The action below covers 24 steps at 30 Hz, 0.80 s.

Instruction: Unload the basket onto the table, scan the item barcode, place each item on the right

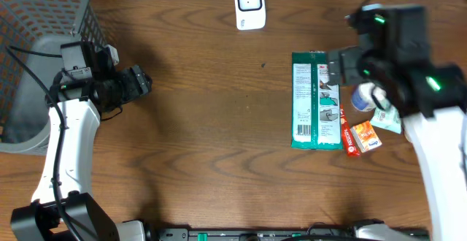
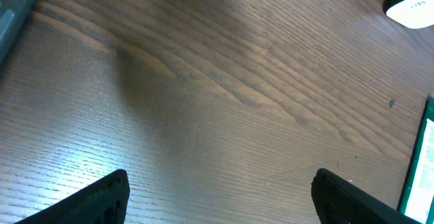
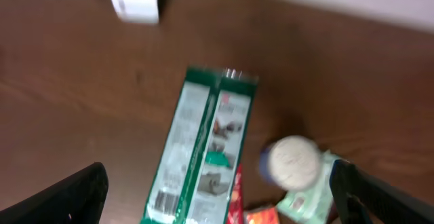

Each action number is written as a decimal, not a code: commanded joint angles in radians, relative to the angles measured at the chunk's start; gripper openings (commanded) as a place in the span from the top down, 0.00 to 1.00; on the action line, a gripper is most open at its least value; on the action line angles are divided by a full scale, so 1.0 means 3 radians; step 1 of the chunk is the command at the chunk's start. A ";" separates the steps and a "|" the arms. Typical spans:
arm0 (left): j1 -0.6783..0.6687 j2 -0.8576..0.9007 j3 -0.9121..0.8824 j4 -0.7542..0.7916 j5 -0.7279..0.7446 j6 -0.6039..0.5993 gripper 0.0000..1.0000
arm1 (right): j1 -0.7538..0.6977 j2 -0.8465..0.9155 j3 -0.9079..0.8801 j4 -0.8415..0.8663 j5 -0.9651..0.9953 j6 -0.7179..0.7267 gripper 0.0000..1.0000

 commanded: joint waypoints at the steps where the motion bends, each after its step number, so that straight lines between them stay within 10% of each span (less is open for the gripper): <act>1: 0.0042 -0.0038 0.0000 0.0004 -0.0055 0.0008 0.13 | -0.0023 -0.0389 0.0036 -0.0009 0.0036 -0.0099 0.01; 24: 0.0042 -0.0038 0.0000 0.0004 -0.0055 0.0008 0.13 | -0.0298 -0.3733 -0.2166 -0.0013 -0.0069 -0.0114 0.01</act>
